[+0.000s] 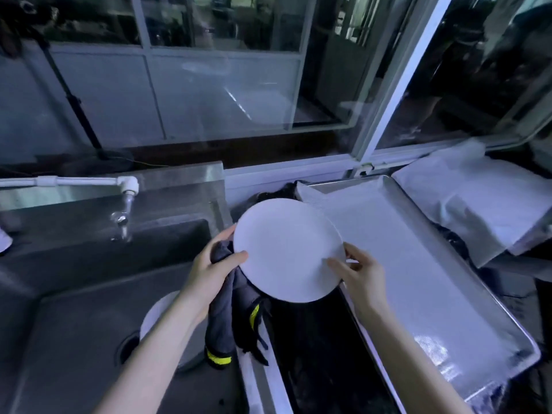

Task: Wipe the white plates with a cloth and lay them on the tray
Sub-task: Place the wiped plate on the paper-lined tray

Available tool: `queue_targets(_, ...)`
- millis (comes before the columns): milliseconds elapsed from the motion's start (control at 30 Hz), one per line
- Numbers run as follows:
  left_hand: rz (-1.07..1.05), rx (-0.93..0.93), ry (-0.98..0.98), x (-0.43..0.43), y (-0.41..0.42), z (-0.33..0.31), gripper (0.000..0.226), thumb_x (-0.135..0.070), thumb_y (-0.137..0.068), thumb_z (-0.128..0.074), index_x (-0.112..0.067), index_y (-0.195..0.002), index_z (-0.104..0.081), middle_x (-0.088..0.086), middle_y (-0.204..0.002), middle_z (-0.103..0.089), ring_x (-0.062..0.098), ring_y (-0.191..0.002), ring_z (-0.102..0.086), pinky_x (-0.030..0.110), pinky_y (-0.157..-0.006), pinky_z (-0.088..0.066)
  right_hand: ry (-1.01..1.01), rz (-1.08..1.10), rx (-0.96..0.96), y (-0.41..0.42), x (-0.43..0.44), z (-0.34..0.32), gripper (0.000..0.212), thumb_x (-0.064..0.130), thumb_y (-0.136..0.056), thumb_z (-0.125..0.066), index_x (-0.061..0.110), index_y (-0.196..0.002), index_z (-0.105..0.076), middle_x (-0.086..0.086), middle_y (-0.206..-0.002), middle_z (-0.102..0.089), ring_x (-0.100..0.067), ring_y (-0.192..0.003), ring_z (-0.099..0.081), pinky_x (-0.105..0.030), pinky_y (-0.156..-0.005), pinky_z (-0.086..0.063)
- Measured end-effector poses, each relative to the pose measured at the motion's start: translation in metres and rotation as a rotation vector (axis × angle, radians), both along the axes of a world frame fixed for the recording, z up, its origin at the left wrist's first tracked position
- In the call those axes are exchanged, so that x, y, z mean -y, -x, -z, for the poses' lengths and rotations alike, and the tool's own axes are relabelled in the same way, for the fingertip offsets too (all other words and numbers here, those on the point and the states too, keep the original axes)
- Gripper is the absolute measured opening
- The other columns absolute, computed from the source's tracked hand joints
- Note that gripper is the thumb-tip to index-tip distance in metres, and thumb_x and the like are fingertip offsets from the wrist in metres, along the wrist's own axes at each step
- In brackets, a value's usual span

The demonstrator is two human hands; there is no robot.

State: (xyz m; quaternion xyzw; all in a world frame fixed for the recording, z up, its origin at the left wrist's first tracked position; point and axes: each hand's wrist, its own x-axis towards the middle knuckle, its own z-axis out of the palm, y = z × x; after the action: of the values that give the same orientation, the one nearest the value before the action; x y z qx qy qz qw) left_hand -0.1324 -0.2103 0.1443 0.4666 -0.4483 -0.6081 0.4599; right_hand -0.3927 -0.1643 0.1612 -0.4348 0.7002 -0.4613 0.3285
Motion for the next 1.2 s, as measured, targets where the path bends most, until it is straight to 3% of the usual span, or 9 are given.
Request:
queue_targets(167,0.138,0.078,-0.03,0.028,0.106,0.012,0.055,-0.003,-0.084,-0.07,-0.045,-0.119,-0.067,-0.017,-0.119,-0.069,0.001,-0.113,-0.063,0.024,-0.092,-0.049,0.017,0.149,0.095,0.107,0.005,0.008,0.04,0.006,-0.079,-0.078,0.046,-0.079,-0.07,-0.014,-0.098,-0.065,-0.005,-0.053,-0.058,-0.011,-0.049,-0.041)
queue_targets(400,0.295,0.227,-0.107,0.061,0.225,0.037,0.064,0.003,-0.08,-0.07,-0.039,-0.128,-0.062,-0.018,-0.112,-0.072,-0.004,-0.106,-0.065,0.008,-0.079,-0.048,-0.018,0.283,0.089,0.216,0.01,0.043,0.046,0.005,-0.079,-0.077,0.05,-0.069,-0.072,-0.019,-0.101,-0.063,-0.015,-0.066,-0.055,-0.03,-0.066,-0.044)
queue_targets(500,0.392,0.305,-0.171,0.075,0.26,0.049,0.071,0.004,-0.078,-0.068,-0.047,-0.127,-0.059,-0.024,-0.109,-0.071,-0.013,-0.099,-0.063,0.001,-0.071,-0.045,-0.05,0.342,0.144,0.247,0.012,0.066,0.051,0.004,-0.079,-0.077,0.054,-0.074,-0.073,0.003,-0.081,-0.066,-0.004,-0.058,-0.054,-0.031,-0.068,-0.045)
queue_targets(567,0.455,0.354,-0.23,0.082,0.276,0.056,0.075,0.002,-0.076,-0.068,-0.051,-0.128,-0.057,-0.028,-0.113,-0.068,-0.014,-0.102,-0.06,0.002,-0.073,-0.045,-0.078,0.377,0.185,0.264,0.014,0.081,0.04,0.004,-0.079,-0.078,0.043,-0.09,-0.076,0.015,-0.071,-0.063,-0.005,-0.06,-0.054,-0.027,-0.068,-0.045)
queue_targets(633,0.505,0.388,-0.286,0.087,0.29,0.062,0.076,-0.002,-0.074,-0.069,-0.053,-0.129,-0.056,-0.025,-0.118,-0.066,-0.008,-0.11,-0.057,0.009,-0.08,-0.044,-0.102,0.392,0.197,0.275,0.019,0.094,0.032,0.004,-0.08,-0.077,0.025,-0.104,-0.075,0.008,-0.084,-0.062,-0.013,-0.066,-0.055,-0.026,-0.07,-0.046)
queue_targets(767,0.55,0.443,-0.313,0.095,0.308,0.075,0.073,-0.005,-0.071,-0.066,-0.054,-0.124,-0.058,-0.015,-0.121,-0.066,0.006,-0.116,-0.058,0.018,-0.085,-0.045,-0.158,0.366,0.116,0.29,0.026,0.114,0.017,0.002,-0.079,-0.075,-0.002,-0.093,-0.067,-0.017,-0.075,-0.054,-0.018,-0.065,-0.045,-0.031,-0.069,-0.037)
queue_targets(900,0.529,0.522,-0.368,0.099,0.316,0.084,0.085,-0.016,-0.053,-0.067,-0.059,-0.125,-0.054,-0.012,-0.13,-0.06,0.014,-0.122,-0.052,0.027,-0.098,-0.046,-0.251,0.325,-0.005,0.296,0.032,0.129,0.01,0.009,-0.081,-0.073,0.007,-0.09,-0.068,-0.002,-0.069,-0.04,-0.019,-0.065,-0.042,-0.023,-0.058,-0.032)
queue_targets(1033,0.524,0.513,-0.425,0.098,0.319,0.089,0.09,-0.016,-0.054,-0.068,-0.062,-0.129,-0.05,-0.02,-0.128,-0.056,0.0,-0.11,-0.053,0.017,-0.077,-0.045,-0.278,0.332,-0.111,0.295,0.034,0.139,0.016,0.009,-0.078,-0.074,0.0,-0.082,-0.061,0.002,-0.07,-0.038,-0.024,-0.079,-0.047,-0.033,-0.064,-0.032)
queue_targets(1200,0.521,0.515,-0.418,0.091,0.319,0.093,0.088,-0.006,-0.07,-0.068,-0.058,-0.137,-0.044,-0.015,-0.121,-0.064,0.005,-0.107,-0.06,0.014,-0.075,-0.046,-0.282,0.364,-0.152,0.293,0.034,0.146,0.03,0.004,-0.076,-0.077,0.017,-0.064,-0.053,0.002,-0.077,-0.038,-0.015,-0.071,-0.042,-0.007,-0.064,-0.034)
